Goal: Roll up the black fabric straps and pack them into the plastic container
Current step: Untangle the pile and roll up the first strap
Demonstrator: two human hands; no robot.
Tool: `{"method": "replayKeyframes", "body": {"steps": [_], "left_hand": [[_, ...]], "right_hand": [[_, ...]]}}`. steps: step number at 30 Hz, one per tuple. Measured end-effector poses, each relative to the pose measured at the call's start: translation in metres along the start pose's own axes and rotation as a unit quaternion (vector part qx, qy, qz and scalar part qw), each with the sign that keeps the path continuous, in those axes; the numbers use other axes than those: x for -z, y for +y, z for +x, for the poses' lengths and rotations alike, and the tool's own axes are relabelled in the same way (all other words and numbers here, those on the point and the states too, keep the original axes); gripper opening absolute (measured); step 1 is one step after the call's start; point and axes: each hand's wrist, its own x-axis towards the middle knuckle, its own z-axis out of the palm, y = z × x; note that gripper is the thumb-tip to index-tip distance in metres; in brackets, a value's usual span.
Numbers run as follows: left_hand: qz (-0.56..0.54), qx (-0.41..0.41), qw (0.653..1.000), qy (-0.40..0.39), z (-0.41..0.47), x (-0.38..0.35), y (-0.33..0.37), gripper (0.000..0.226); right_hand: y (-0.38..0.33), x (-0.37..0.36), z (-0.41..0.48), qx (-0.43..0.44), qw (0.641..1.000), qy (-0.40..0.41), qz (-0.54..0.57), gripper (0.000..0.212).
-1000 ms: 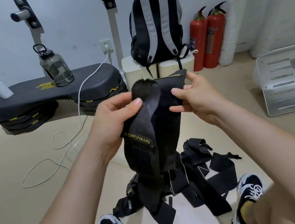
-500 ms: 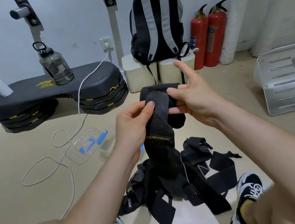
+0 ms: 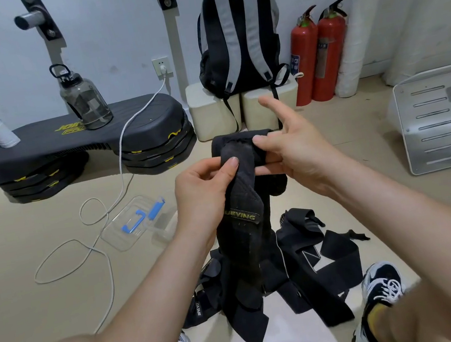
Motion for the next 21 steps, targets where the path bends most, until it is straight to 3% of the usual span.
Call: {"method": "replayKeyframes", "body": {"steps": [3,9,14,17,21], "left_hand": [[0.018,-0.008,1.0,0.014,0.0,-0.001,-0.003,0.006],[0.046,-0.029,0.998,0.039,0.0,0.0,-0.004,0.023],[0.024,0.049,0.998,0.032,-0.002,-0.003,-0.006,0.039],[-0.001,0.101,0.995,-0.013,-0.002,-0.002,0.0,0.024],[0.063,0.044,0.996,-0.046,0.0,0.002,0.001,0.018]], "right_hand": [[-0.001,-0.002,-0.002,-0.01,1.0,0.002,0.007,0.066],[0.002,-0.006,-0.005,0.0,0.998,0.005,-0.062,0.101],[0.006,-0.011,-0.006,0.036,0.995,0.028,-0.093,0.088],[0.009,-0.011,-0.003,0.065,0.987,0.04,-0.14,0.085],[0.01,-0.008,0.0,0.091,0.98,0.046,-0.171,0.084]]}}
